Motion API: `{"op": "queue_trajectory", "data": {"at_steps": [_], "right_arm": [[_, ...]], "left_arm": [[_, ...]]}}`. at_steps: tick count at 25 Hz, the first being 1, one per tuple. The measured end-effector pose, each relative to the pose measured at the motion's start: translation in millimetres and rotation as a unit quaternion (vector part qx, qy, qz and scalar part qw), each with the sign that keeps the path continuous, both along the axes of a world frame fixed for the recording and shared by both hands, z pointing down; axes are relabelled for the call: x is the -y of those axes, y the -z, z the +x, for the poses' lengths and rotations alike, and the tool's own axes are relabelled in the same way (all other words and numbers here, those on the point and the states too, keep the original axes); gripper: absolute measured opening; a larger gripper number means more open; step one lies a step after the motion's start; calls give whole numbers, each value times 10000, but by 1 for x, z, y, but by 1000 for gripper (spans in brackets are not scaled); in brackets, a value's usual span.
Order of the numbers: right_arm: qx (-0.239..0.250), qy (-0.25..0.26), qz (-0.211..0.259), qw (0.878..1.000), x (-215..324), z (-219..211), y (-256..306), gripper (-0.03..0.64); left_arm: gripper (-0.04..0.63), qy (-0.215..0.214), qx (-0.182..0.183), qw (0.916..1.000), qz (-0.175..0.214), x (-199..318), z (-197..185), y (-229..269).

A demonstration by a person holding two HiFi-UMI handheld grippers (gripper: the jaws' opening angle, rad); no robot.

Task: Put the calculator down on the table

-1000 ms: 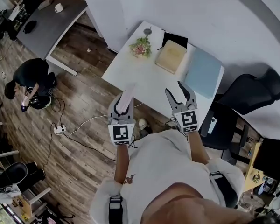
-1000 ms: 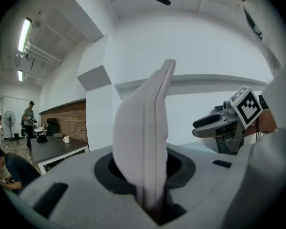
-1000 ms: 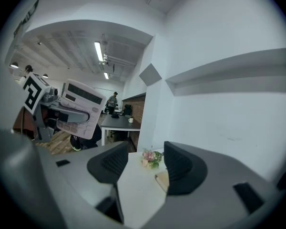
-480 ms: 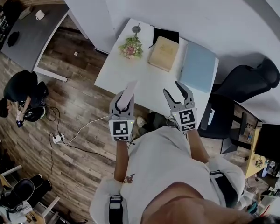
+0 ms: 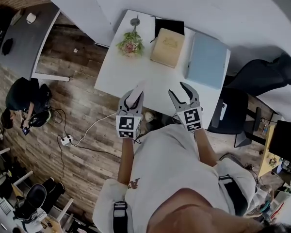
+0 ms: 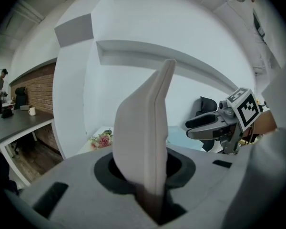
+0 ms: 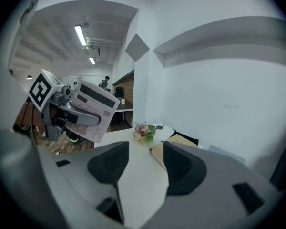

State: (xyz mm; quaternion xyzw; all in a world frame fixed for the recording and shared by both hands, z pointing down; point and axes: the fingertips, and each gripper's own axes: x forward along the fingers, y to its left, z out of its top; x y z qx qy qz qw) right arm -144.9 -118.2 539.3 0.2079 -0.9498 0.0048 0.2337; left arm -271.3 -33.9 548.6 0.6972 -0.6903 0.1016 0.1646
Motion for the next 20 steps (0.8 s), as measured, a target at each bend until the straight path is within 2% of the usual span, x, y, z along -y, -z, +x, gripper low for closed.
{"op": "queue_trajectory", "data": {"at_steps": [11, 20], "right_arm": [[-232, 22, -552, 9982, 18, 19, -50, 241], [-350, 231, -982, 9943, 17, 32, -85, 241]], "left_arm": [[109, -382, -536, 9945, -814, 34, 30, -57], [110, -379, -1038, 9859, -1258, 47, 55, -99]]}}
